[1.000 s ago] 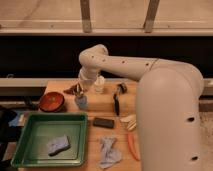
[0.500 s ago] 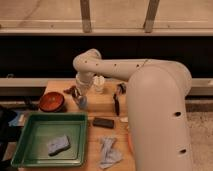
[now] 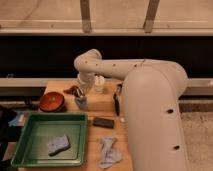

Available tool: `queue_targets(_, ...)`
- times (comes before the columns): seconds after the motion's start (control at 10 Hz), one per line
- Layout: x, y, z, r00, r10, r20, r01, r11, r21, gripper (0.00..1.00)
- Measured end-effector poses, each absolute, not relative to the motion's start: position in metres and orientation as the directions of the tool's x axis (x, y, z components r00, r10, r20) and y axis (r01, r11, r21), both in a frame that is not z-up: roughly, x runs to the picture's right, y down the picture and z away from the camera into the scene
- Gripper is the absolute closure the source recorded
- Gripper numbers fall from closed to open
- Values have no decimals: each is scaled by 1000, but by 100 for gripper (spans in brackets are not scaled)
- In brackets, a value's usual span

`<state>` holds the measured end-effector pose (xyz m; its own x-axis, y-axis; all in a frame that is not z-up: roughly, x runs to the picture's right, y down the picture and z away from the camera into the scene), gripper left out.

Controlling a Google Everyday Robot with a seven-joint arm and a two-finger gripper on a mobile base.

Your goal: Stack cups on top of each other

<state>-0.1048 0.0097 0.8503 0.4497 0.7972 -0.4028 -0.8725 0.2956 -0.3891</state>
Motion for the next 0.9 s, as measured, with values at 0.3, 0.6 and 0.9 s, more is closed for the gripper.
queue_targets(0.3,-100,16,859,434,792,-429,-882,277,-380,34)
queue_targets(0.6,-88,6,854,396,819,-415,-898,249,-364,34)
queue_targets(0.9,-57,-20,841,317,875,-367,-929,208,-306,34)
